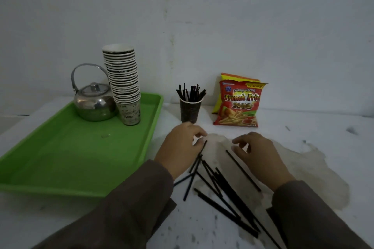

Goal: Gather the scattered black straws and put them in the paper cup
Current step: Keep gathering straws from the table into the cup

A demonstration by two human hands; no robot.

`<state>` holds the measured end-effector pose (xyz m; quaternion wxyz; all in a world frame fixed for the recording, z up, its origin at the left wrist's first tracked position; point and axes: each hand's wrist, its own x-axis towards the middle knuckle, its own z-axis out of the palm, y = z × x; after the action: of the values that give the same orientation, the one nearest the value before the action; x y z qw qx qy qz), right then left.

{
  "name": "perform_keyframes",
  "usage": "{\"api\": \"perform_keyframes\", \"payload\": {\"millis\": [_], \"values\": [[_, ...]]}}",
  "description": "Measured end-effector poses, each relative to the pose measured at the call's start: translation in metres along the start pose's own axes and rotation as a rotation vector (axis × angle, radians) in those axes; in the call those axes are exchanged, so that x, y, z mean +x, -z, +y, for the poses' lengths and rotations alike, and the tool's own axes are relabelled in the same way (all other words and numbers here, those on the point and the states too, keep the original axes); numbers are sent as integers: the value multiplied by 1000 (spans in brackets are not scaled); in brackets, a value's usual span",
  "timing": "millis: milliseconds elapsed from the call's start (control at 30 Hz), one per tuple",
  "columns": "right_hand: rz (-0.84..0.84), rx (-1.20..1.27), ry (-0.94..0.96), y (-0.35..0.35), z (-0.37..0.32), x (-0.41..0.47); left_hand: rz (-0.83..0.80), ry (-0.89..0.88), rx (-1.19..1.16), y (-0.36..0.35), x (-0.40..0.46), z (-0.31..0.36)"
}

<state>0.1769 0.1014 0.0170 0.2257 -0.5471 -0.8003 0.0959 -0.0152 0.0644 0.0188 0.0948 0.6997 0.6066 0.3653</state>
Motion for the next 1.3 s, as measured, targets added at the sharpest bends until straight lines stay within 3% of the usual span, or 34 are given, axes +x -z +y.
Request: {"api": "perform_keyframes", "payload": {"millis": [200,467,733,900,1100,1300], "values": [[-99,-129,-112,-16,6,-27,-184,277,92,-30,-11,5],[-64,-305,-67,-32,-2,-32,-206,414,115,-37,-9,8],[-73,-75,-192,-21,-12,-34,-209,450,39,-31,-1,7],[-139,51,-194,-3,-20,-32,-175,494,-158,-24,-1,0],[-258,27,-135,20,-16,-43,-132,462,-644,3,-3,11],[-366,-17,-145,15,-20,-76,-193,432,-685,27,-23,14]]}}
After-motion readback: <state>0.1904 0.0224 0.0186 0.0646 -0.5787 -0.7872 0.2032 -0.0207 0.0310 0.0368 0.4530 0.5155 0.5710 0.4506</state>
